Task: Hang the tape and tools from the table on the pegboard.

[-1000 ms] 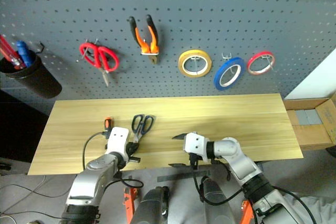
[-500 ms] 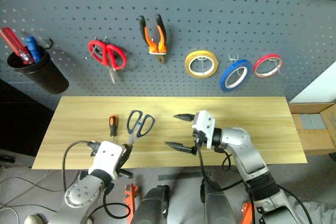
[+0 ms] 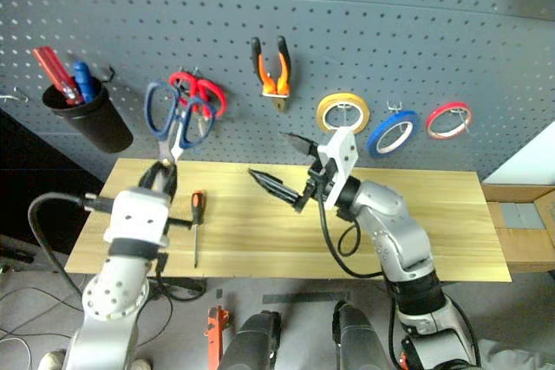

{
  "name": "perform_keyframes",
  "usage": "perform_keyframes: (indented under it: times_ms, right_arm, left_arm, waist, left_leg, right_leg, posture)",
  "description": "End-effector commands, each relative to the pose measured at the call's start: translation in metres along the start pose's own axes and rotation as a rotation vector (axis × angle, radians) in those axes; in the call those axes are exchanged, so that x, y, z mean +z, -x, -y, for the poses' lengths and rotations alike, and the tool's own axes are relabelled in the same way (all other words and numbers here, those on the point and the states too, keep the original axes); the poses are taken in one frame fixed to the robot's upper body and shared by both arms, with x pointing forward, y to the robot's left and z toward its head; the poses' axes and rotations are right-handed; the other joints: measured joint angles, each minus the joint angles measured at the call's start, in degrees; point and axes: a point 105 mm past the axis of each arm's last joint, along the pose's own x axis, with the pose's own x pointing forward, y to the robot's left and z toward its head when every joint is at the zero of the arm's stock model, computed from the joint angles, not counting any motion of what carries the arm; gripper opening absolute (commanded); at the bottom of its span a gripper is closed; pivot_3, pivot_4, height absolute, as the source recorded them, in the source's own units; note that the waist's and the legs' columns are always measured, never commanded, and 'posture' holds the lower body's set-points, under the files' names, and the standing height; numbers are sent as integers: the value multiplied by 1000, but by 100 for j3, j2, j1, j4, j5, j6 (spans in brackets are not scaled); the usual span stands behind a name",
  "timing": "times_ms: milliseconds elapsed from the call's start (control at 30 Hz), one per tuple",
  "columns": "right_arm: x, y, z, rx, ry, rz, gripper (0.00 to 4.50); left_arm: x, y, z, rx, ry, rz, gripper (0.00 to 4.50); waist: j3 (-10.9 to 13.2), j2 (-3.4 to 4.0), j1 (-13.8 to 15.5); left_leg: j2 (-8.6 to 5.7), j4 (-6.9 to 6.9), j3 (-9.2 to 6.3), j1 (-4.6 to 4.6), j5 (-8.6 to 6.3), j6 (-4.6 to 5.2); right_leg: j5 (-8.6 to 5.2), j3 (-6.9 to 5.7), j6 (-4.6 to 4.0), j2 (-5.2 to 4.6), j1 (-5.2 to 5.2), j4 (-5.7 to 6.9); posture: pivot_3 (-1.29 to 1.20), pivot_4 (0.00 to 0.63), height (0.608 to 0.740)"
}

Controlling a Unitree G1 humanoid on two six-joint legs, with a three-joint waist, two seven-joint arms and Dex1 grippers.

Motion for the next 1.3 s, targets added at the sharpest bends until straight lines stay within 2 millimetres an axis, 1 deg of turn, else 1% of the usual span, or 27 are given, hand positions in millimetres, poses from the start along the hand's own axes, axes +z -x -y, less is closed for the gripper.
perform_keyframes:
  times_ms: [33, 100, 167, 267, 433, 533, 700, 767, 833, 900, 933, 967, 1067, 1167, 1233, 1267, 1300]
  right_arm:
    - [11, -2, 6, -18, 42, 39, 4500]
    - [11, -3, 7, -23, 49, 37, 4500]
    - [10, -2, 8, -30, 52, 33, 4500]
    - [10, 0, 9, -41, 51, 29, 4500]
    - [9, 2, 8, -52, 48, 24, 4500]
    - [9, 1, 7, -53, 49, 23, 4500]
    - [8, 2, 7, -51, 60, 13, 4500]
    - [6, 3, 6, -48, 61, 8, 4500]
    - [5, 3, 4, -44, 61, 4, 4500]
    - [-2, 4, -1, -24, 58, -20, 4500]
    - [-7, 5, -5, -13, 61, -40, 4500]
    - [-15, 6, -9, 2, 66, -63, 4500]
    - [-31, 6, -22, 36, 62, -106, 4500]
    - [-42, 2, -40, 107, 77, -144, 4500]
    - [-48, -4, -50, 158, 89, -168, 4500]
    - [-49, -5, -53, 174, 93, -174, 4500]
    - [-50, -7, -57, 193, 92, -178, 4500]
  left_arm:
    - [1, -10, -10, 35, 15, 21, 453]
    - [-6, -13, -8, 39, 64, -14, 453]
    - [-7, -14, 3, -13, 90, -19, 453]
    - [-10, -16, 13, -61, 116, -35, 453]
    - [-11, -24, 27, -113, 143, -49, 453]
    - [-13, -30, 26, -104, 159, -69, 453]
    - [-21, -42, 16, -51, 200, -116, 453]
    - [-25, -43, 16, -51, 215, -138, 1189]
    - [-30, -42, 16, -51, 225, -157, 1822]
    - [-48, -33, 21, -44, 238, -237, 2535]
    - [-58, -26, 25, -48, 255, -284, 2912]
    - [-73, -15, 34, -59, 280, -354, 3214]
    - [-106, 17, 52, -54, 375, -525, 3214]
    - [-125, 42, 56, -6, 430, -645, 3214]
    - [-134, 48, 48, 32, 432, -681, 3214]
    - [-136, 48, 45, 43, 432, -687, 3214]
    - [-138, 47, 41, 57, 430, -693, 3214]
  waist:
    - [-18, -5, -1]
    - [-22, -5, -1]
    - [-23, -6, 0]
    - [-23, -6, 1]
    - [-23, -6, -9]
    - [-24, -7, -11]
    - [-26, -8, -19]
    - [-26, -8, -21]
    - [-26, -8, -21]
    - [-26, -8, -23]
    - [-26, -7, -29]
    - [-27, -7, -35]
    - [-26, -7, -44]
    - [-22, -9, -43]
    - [-19, -7, -38]
    - [-18, -7, -37]
    - [-10, -2, -37]
  left_leg:
    - [0, 1, -2, 0, 1, 0]
    - [0, 1, -1, 1, 1, 0]
    - [-2, 1, -2, 0, 1, 0]
    - [-1, 0, -11, -2, 1, -1]
    - [-1, 3, -14, 0, 4, -5]
    - [-1, 6, -16, 3, 8, -7]
    - [-1, 8, -15, 5, 12, -7]
    - [-1, 8, -16, 5, 12, -7]
    - [-1, 8, -16, 5, 12, -7]
    - [-1, 8, -15, 5, 12, -7]
    - [-1, 8, -15, 5, 12, -7]
    - [-1, 8, -14, 6, 12, -6]
    - [0, 4, -9, 12, 11, -5]
    - [4, 8, -14, 9, 11, -5]
    - [5, 11, -15, 11, 14, -2]
    - [4, 11, -19, 16, 18, 3]
    - [5, 11, -19, 22, 20, 6]
  right_leg:
    - [1, -2, -1, 1, 2, 1]
    - [2, -2, -3, 1, 3, 2]
    - [4, -4, -5, -6, 2, 7]
    - [6, -9, -9, -15, 1, 8]
    - [9, -11, -14, -15, 3, 13]
    - [10, -12, -16, -12, 6, 16]
    - [12, -12, -19, -12, 7, 20]
    - [14, -13, -21, -12, 7, 21]
    - [14, -13, -22, -12, 6, 21]
    - [15, -12, -23, -12, 6, 21]
    - [15, -12, -23, -13, 6, 20]
    - [15, -11, -22, -15, 7, 21]
    - [15, -7, -22, -17, 7, 20]
    - [14, -10, -22, -16, 7, 20]
    - [7, -11, -23, -9, 8, 20]
    - [-8, -15, -7, 0, 15, 21]
    - [-8, -16, -10, 6, 19, 22]
  posture:
    - [193, 181, 740]
    - [189, 181, 740]
    - [182, 182, 740]
    - [182, 182, 740]
    - [166, 187, 740]
    - [163, 187, 740]
    - [156, 190, 740]
    - [153, 194, 740]
    - [151, 197, 740]
    - [148, 205, 740]
    - [148, 209, 740]
    - [147, 216, 740]
    - [139, 232, 740]
    - [129, 258, 740]
    - [134, 274, 740]
    - [134, 274, 740]
    - [141, 292, 740]
